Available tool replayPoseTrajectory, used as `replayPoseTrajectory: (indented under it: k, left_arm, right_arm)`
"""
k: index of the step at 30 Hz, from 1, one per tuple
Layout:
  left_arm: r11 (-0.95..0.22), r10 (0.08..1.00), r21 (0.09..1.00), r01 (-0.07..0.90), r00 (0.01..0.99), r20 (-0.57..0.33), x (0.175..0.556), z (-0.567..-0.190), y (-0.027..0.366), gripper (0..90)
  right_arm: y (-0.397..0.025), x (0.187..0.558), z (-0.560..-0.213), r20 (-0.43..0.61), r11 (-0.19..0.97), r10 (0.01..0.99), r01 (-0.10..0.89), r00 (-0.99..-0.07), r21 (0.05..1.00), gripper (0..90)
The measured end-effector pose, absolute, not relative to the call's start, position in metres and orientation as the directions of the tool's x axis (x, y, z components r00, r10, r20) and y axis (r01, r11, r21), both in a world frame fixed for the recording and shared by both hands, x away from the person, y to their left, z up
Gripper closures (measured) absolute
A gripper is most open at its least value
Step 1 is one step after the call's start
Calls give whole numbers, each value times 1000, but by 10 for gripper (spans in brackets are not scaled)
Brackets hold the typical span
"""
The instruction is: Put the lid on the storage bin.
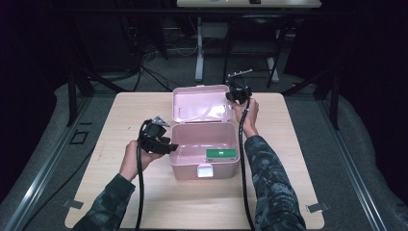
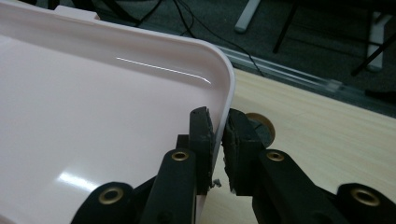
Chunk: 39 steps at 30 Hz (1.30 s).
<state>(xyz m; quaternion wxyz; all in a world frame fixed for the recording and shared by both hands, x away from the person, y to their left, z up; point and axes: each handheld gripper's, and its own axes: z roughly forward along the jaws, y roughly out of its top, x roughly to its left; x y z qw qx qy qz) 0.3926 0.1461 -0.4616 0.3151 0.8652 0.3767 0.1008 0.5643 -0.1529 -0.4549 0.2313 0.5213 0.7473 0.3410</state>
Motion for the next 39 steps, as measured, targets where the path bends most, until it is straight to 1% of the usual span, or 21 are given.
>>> replayPoseTrajectory:
  k: [4,13,22,39]
  left_arm:
    - [-513,720,622,592,691,-64,392,-462,146,577]
    - [-502,730,630,593,681,-59,391,-463,144,585]
    - [-494,737,632,597,674,-61,391,-464,144,588]
    - [-489,741,635,598,669,-58,390,-465,144,587]
  right_arm:
    - [-154,557,-448,-2,217,938,582,-347,784,827]
    - [-158,545,-439,-7,200,938,526,-346,827,835]
    - [-162,535,-430,11,177,936,497,-353,850,840]
    - [-165,514,-416,12,160,930,431,-368,888,851]
